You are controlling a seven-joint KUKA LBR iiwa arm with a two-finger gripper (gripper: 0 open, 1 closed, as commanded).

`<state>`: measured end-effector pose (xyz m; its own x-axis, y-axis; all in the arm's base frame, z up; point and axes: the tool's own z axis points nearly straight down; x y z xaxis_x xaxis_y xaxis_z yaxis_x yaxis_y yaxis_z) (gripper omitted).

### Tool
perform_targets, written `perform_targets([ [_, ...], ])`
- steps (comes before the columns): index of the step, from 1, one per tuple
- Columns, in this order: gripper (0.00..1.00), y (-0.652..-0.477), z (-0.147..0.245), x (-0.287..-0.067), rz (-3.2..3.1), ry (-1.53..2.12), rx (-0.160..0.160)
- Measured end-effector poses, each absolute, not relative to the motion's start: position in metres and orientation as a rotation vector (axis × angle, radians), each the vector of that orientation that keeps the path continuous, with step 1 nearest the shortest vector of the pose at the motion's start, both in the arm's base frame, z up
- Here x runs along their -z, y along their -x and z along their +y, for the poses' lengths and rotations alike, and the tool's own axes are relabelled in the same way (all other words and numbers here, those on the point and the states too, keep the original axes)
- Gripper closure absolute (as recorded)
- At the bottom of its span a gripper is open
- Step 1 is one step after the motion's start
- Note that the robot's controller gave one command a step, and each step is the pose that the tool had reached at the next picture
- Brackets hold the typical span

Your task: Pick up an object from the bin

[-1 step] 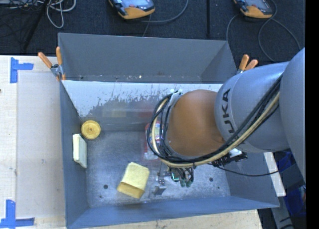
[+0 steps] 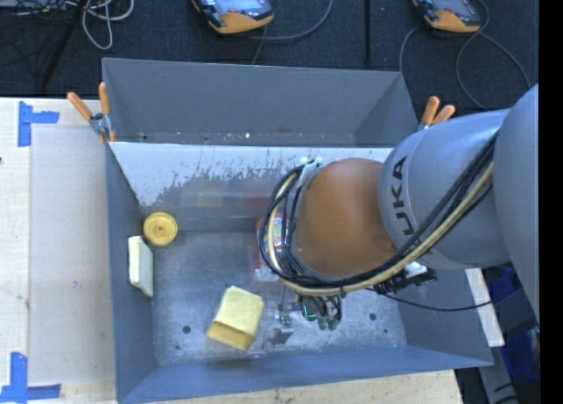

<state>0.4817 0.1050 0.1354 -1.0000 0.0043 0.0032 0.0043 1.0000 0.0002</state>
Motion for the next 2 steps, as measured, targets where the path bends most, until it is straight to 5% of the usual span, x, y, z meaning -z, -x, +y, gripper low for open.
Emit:
perform_targets([
  [1,1.00,-0.5343,0.1702,-0.0789,-3.139,-0.146,-0.004],
  [2,1.00,-0.5344,0.1701,-0.0789,-3.140,-0.146,-0.003],
])
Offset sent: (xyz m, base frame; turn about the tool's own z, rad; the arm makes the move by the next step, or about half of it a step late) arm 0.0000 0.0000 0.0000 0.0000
